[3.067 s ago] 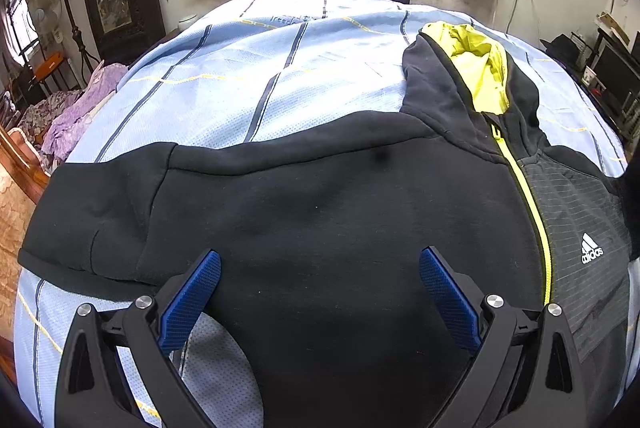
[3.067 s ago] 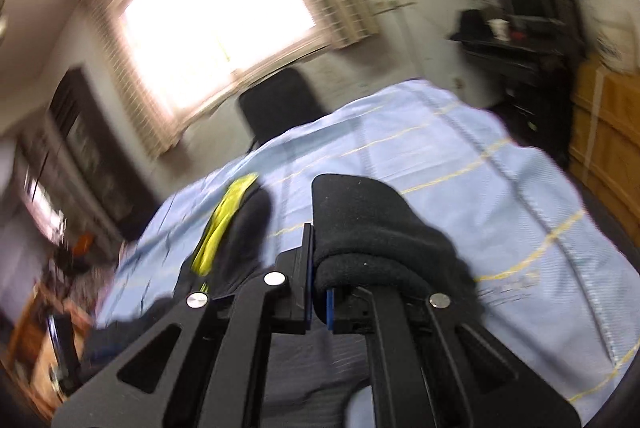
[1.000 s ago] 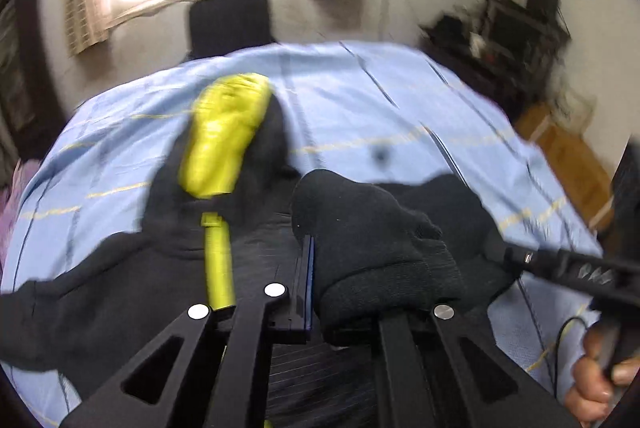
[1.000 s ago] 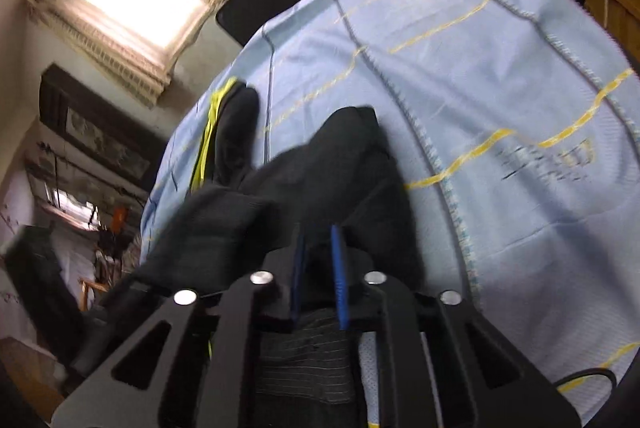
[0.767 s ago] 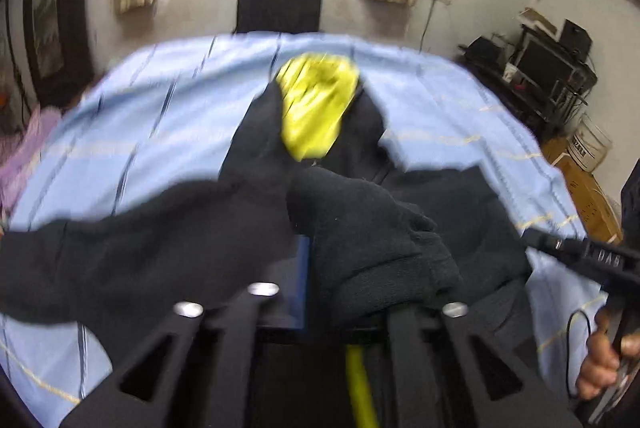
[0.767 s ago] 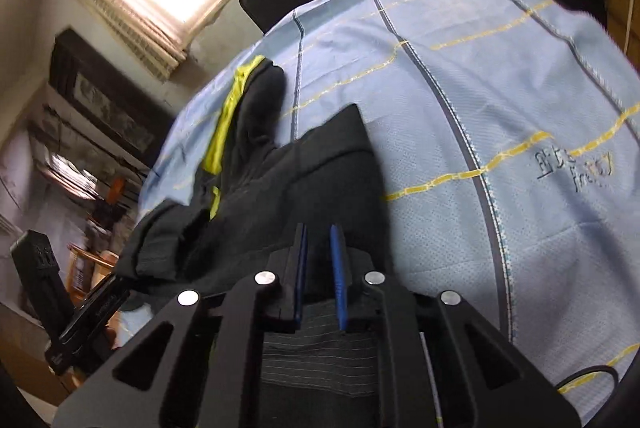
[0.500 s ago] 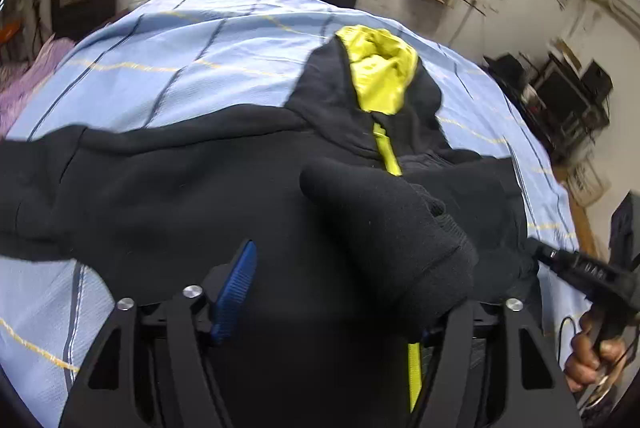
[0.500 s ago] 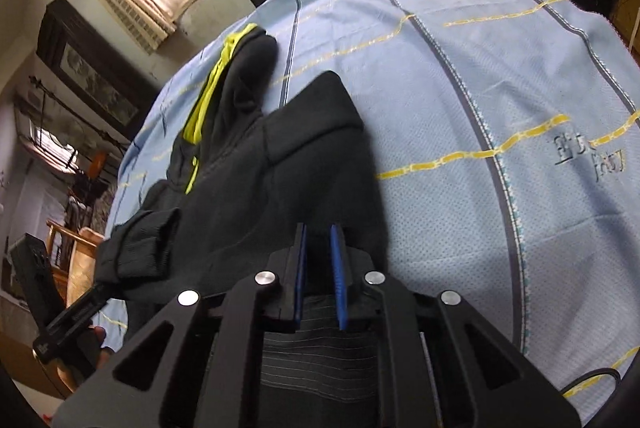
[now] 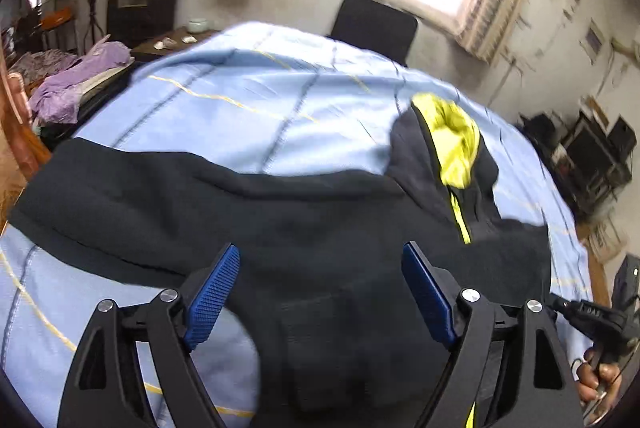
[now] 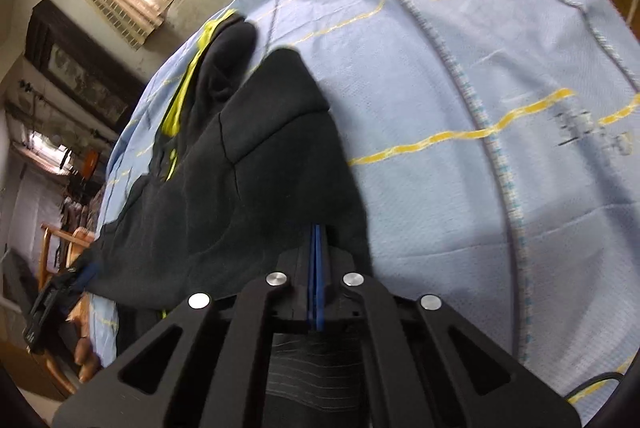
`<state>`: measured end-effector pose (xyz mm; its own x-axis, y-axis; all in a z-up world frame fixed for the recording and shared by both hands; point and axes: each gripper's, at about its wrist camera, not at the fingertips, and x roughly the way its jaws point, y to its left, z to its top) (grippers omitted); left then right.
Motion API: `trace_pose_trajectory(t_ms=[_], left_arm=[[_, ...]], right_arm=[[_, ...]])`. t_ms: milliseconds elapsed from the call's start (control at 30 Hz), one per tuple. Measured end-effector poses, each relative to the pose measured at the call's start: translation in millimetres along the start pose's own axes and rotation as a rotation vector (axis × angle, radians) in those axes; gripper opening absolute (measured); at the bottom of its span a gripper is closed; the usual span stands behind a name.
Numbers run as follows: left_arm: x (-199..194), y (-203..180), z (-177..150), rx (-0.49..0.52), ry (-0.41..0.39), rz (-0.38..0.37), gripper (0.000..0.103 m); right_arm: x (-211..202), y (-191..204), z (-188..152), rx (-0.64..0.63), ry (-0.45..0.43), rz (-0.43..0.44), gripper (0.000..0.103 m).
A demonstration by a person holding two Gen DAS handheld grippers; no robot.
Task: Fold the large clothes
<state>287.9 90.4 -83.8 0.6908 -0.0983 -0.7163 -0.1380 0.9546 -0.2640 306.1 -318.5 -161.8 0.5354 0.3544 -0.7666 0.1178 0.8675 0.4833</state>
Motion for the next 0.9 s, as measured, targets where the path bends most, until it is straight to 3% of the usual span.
trace_pose_trajectory(t_ms=[300, 567, 700, 900], left_arm=[[22, 23, -23, -0.034, 0.225, -0.154, 0.084], [19, 7, -26, 0.081, 0.201, -0.162, 0.082], [19, -1, -34, 0.111, 0.238, -0.221, 0.081], [27, -7, -40, 0.138, 0.268, -0.2, 0.081]], right_arm=[[-18, 21, -3, -0.097, -0.074, -0.009, 0.006], [-17, 24, -3, -0.096, -0.07, -0.005, 0.006], [-17, 25, -3, -0.094, -0.071, 0.0, 0.007], [-20, 27, -5, -0.101, -0.073, 0.021, 0.007]])
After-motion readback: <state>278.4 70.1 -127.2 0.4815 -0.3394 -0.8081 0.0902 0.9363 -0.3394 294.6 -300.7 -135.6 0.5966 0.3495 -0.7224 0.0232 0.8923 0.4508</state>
